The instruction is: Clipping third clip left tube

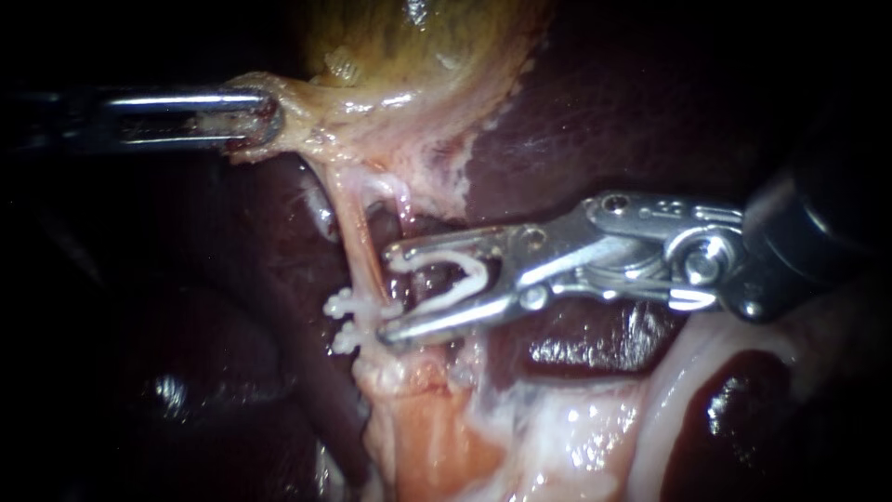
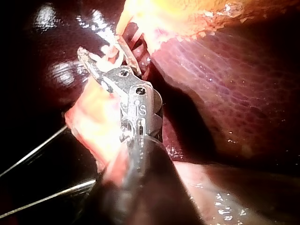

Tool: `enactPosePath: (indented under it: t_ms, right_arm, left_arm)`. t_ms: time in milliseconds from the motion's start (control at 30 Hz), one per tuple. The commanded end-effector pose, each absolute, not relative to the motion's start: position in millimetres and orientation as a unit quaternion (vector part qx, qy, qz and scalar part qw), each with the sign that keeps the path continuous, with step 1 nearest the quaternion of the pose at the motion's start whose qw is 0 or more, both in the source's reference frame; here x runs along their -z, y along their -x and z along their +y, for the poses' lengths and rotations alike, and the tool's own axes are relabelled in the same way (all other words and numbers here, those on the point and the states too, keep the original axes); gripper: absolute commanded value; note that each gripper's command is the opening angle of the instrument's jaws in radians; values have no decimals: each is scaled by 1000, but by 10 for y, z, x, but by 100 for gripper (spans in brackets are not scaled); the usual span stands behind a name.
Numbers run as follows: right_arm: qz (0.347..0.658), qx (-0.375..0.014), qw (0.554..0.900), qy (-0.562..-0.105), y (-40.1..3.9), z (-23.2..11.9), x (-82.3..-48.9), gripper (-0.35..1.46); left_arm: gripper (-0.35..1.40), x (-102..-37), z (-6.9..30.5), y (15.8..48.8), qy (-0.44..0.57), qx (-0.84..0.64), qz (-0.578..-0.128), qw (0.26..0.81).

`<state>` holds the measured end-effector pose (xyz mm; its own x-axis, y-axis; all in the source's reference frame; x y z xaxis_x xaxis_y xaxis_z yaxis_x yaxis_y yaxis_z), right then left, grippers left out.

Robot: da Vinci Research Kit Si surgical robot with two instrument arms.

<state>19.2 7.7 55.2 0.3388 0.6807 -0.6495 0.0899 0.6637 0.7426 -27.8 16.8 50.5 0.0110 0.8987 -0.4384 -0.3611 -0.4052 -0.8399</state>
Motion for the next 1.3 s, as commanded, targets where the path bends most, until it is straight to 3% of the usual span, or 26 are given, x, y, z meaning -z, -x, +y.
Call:
enactPosePath:
  t_ms: [33,567,800,1000,1300]
  right_arm:
    - [538,-203,737,-355,-190,79,-557,50]
    - [536,-213,742,-342,-214,86,-605,49]
    - [557,-223,725,-339,-241,93,-610,50]
    - [581,-229,703,-341,-252,96,-604,50]
    - [605,-229,675,-354,-254,102,-564,50]
  left_arm:
    - [-35,-505,168,278,523,-655,-257,481]
    - [-35,-505,167,279,523,-655,-256,481]
    - [-35,-505,167,280,523,-655,-256,481]
    - [-35,-505,167,280,523,-655,-256,482]
    - [-35,-506,167,281,523,-655,-256,482]
